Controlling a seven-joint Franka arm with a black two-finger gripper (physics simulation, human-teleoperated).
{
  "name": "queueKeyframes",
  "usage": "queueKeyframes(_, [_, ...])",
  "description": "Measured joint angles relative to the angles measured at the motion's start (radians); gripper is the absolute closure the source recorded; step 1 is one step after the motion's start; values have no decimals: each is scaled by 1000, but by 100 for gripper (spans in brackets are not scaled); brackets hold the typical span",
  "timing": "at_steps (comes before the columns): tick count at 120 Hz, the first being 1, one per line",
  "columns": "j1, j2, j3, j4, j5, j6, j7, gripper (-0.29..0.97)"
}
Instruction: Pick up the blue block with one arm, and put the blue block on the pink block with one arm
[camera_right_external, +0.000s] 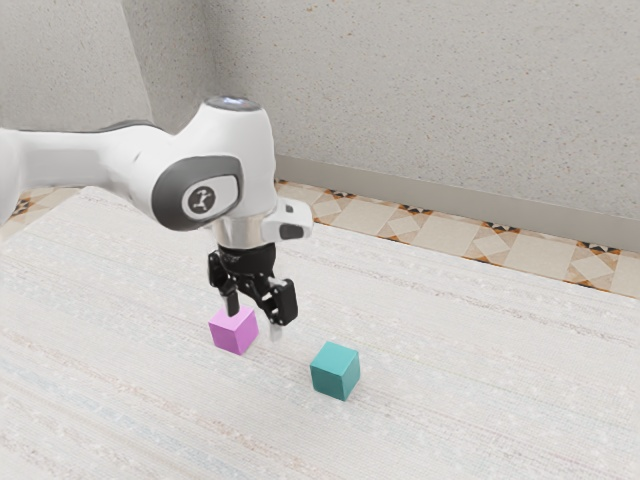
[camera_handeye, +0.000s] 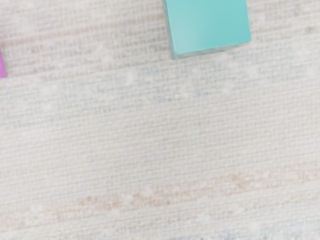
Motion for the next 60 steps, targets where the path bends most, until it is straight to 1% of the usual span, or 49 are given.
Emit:
queueKeyframes(31, [2, 12, -39, -66, -24, 73, -30, 0])
queueKeyframes(60, [-6, 24, -48, -101, -31, 127, -48, 0])
